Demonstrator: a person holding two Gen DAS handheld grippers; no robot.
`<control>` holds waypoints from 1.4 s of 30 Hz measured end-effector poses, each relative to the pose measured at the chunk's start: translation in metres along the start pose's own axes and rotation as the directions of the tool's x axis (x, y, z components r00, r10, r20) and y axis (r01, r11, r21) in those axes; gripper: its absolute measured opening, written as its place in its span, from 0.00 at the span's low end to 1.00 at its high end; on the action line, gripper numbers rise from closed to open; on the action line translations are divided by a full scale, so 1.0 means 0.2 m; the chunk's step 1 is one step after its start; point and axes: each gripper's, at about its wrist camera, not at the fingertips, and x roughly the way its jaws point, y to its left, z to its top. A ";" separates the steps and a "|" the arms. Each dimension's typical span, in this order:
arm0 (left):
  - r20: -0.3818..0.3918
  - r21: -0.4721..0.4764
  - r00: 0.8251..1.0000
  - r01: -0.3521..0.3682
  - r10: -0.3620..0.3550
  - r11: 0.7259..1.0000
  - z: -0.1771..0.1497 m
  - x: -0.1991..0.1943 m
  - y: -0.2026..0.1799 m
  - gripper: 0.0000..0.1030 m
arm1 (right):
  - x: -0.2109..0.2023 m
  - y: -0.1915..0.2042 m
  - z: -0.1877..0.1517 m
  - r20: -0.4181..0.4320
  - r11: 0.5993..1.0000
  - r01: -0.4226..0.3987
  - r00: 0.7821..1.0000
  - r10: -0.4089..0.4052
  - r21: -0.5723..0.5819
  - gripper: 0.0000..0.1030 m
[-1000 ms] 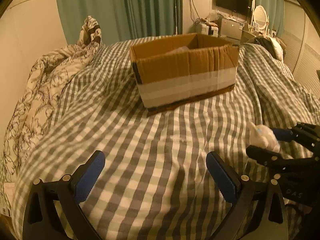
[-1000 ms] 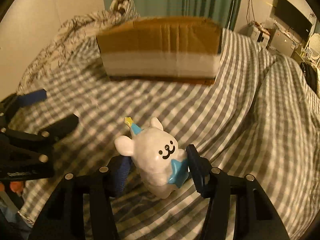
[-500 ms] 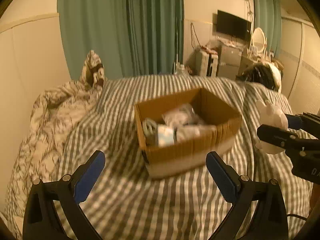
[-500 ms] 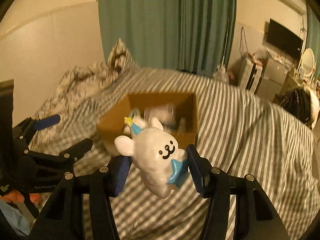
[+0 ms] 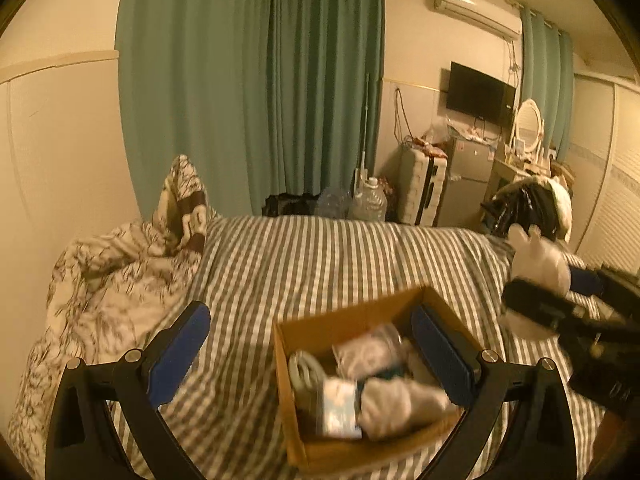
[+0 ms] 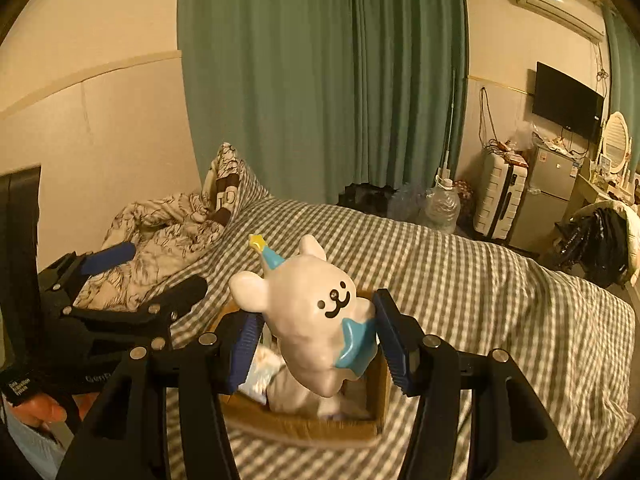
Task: Organize objects
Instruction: 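Carry the bunny over the box and lower it inside, then open the right gripper to release the bunny and withdraw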
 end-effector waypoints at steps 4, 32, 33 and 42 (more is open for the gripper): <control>0.006 -0.011 1.000 -0.001 0.001 1.000 0.03 0.13 0.02 1.00 | 0.16 -0.02 0.01 -0.032 1.000 -0.017 0.999 0.018 0.015 0.52; -0.084 0.006 0.996 -0.008 0.008 1.000 -0.20 0.34 0.12 1.00 | 0.40 -0.06 -0.16 -0.109 0.999 0.026 0.994 -0.020 0.046 0.73; -0.073 0.010 0.997 -0.011 0.012 1.000 -0.18 0.31 0.11 1.00 | 0.37 -0.05 -0.14 -0.097 0.999 0.029 0.995 -0.025 0.044 0.74; 0.045 0.023 0.999 -0.024 0.023 0.999 -0.03 -0.01 0.06 1.00 | -0.03 -0.03 -0.02 0.058 0.998 0.063 0.996 -0.065 0.029 0.89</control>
